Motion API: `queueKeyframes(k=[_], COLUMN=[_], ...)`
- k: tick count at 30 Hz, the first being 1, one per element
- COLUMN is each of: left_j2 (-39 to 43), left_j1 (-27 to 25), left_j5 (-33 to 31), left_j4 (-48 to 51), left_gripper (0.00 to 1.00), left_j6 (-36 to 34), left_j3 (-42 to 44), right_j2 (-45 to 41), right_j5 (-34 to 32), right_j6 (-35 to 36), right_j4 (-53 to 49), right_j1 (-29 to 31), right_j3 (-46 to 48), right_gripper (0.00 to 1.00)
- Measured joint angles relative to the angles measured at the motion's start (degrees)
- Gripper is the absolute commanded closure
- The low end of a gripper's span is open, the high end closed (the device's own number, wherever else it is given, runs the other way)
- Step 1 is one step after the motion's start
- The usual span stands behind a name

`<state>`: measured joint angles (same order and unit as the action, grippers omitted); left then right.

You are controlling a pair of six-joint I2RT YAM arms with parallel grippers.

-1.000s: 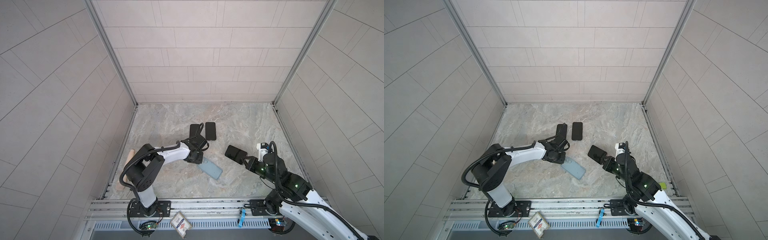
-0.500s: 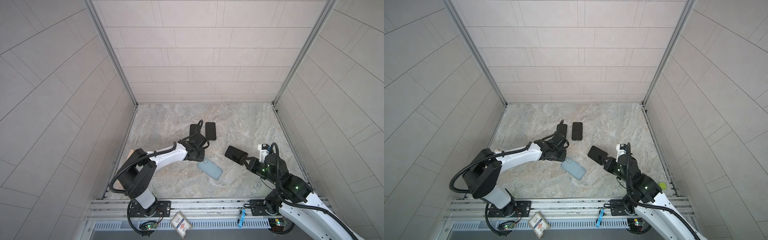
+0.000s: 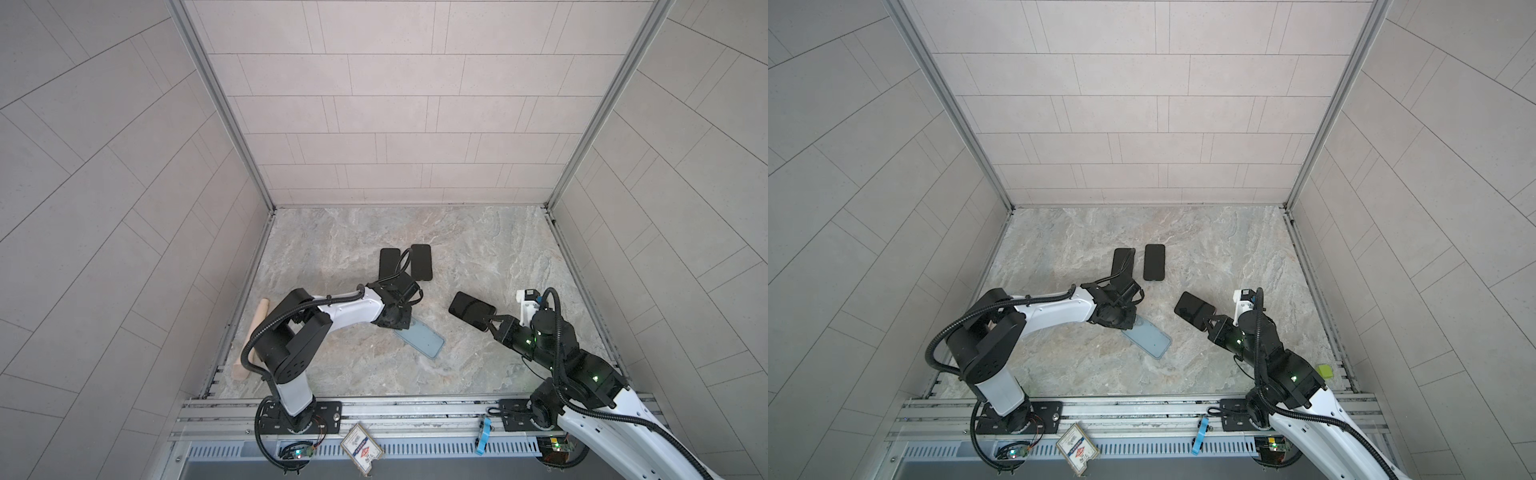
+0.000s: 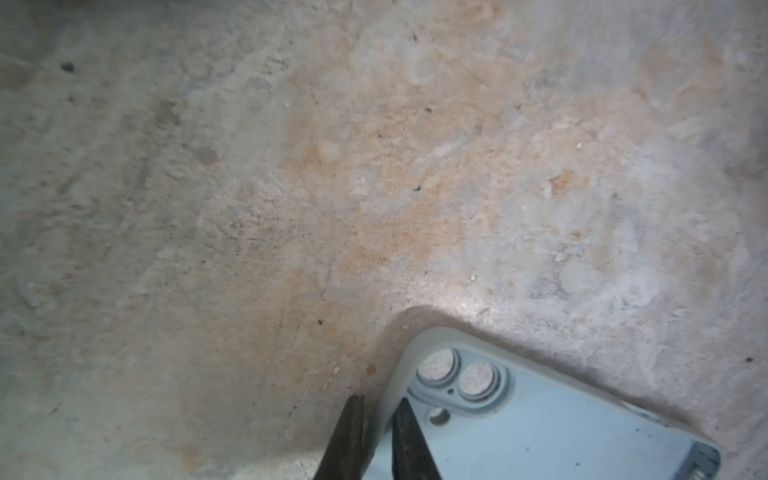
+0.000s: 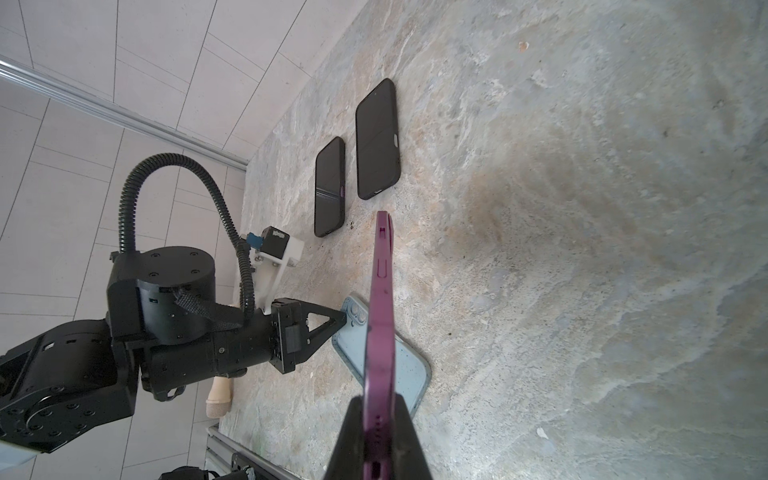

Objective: Put the phone into the phone case
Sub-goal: 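Hold the case with the left gripper while the right gripper lowers the phone onto it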

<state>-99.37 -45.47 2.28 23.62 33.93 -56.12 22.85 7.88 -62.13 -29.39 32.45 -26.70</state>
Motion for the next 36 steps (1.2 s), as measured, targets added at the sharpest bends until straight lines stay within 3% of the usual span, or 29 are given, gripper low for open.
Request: queueKeyframes(k=[5, 11, 13, 18, 23, 30, 36], left_j2=[0.24, 0.70, 1.29, 5.73, 12.72, 20.06, 19.43], left_j1=[-0.04, -0.04, -0.04, -0.04, 0.22, 7.19, 13.86], left_j5=[-0.55, -0.61, -0.50, 0.20, 1.07, 11.78, 23.06], left_j4=[0.50, 0.70, 0.61, 0.70, -0.22, -12.13, -29.14], left_gripper=[0.89, 0.90, 0.84, 0.51, 0.47, 0.44, 0.44], left_j6=[-0.09, 0.31, 0.52, 1.18, 3.32, 10.36, 19.67], left_j3=[0.00, 0.00, 0.24, 0.94, 1.77, 12.09, 23.52], right_j2=[2.29, 10.03, 11.41, 14.45, 17.88, 23.08, 28.41], right_j5=[3.06, 11.69, 13.94, 19.12, 22.16, 24.52, 25.66], right_j6=[-1.42, -5.55, -6.56, -8.98, -10.10, -10.03, -9.77], right_j4=[3.34, 12.68, 14.43, 20.79, 23.58, 27.02, 30.45], right_j1=[-0.11, -0.13, -0.13, -0.13, -0.09, -0.09, -0.09], right_j3=[1.88, 5.22, 5.66, 5.73, 5.73, 5.70, 5.70], right_gripper=[1.00, 1.00, 1.00, 1.00, 1.00, 1.00, 1.00])
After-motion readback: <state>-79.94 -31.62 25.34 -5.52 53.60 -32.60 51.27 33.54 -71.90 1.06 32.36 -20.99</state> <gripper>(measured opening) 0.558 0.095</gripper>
